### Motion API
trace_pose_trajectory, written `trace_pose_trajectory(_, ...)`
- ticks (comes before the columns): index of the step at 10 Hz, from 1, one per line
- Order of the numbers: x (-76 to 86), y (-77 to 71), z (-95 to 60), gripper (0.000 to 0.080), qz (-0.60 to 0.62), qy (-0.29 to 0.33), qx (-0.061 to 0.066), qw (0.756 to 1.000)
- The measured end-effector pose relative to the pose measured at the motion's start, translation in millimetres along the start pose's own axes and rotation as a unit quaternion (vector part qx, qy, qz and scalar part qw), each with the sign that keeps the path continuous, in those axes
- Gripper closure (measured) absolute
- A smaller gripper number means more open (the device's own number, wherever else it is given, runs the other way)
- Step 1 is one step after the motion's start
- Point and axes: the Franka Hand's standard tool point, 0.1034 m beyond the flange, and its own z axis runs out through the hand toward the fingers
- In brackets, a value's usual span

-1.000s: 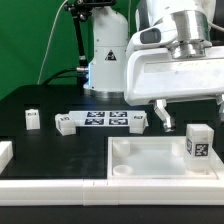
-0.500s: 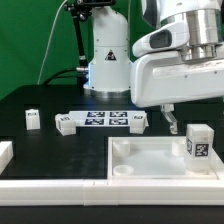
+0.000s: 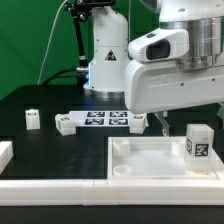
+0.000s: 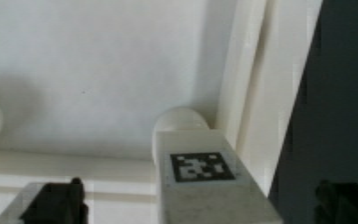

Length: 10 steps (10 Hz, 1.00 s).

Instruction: Assemble one leg

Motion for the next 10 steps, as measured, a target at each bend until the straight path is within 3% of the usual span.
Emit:
trace_pose_trajectory(7, 5.5, -0.3, 2.6, 0.015, 0.008, 0.002, 0.0, 1.0)
trace_pose_trajectory(9, 5.4, -0.3, 2.8, 0.0409, 0.008, 0.002, 0.0, 1.0)
trace_pose_trajectory(10, 5.4, -0.1, 2.8, 0.0409, 0.008, 0.002, 0.0, 1.0)
